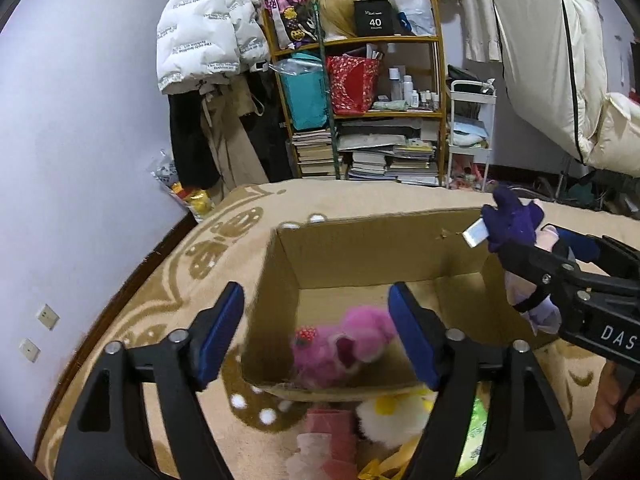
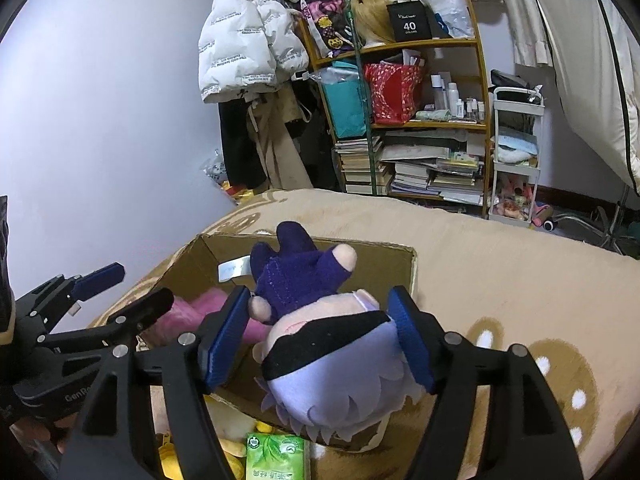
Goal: Organize soft objects
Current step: 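Lower the pink bear into the box with the left gripper while the right releases the doll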
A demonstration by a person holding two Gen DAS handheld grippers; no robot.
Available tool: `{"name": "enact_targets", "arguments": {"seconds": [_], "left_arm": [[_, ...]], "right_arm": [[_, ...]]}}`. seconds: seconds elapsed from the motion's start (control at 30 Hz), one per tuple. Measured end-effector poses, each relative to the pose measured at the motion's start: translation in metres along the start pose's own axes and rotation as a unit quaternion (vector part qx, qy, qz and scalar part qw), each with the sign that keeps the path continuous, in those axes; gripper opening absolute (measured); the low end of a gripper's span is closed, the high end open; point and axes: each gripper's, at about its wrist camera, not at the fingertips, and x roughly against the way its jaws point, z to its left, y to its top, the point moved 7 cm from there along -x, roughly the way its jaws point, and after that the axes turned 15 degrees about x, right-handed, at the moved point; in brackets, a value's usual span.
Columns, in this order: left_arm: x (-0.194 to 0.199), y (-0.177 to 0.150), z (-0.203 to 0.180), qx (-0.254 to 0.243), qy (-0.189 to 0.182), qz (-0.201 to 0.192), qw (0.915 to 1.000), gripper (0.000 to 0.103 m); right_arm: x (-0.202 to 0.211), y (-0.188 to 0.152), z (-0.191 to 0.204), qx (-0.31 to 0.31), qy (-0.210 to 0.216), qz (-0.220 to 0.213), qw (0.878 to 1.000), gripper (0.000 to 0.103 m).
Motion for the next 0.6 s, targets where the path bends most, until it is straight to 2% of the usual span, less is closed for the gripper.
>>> {"name": "enact_targets", "arguments": {"seconds": [0.33,0.6], "left_arm": [[0.016,-0.001,0.012,0.001,0.012,0.008,0.9999,0.077],[0.037,-0.007,0.024,0.013,0.012,0.019,0.9997,0.089]], "right_arm": [[0.003,-0.002,0.003,-0.003,0.007,0.005,1.000,0.081],[0.027,0.002,0.008,-0.013,0.008,-0.012,1.000,0.090]]}}
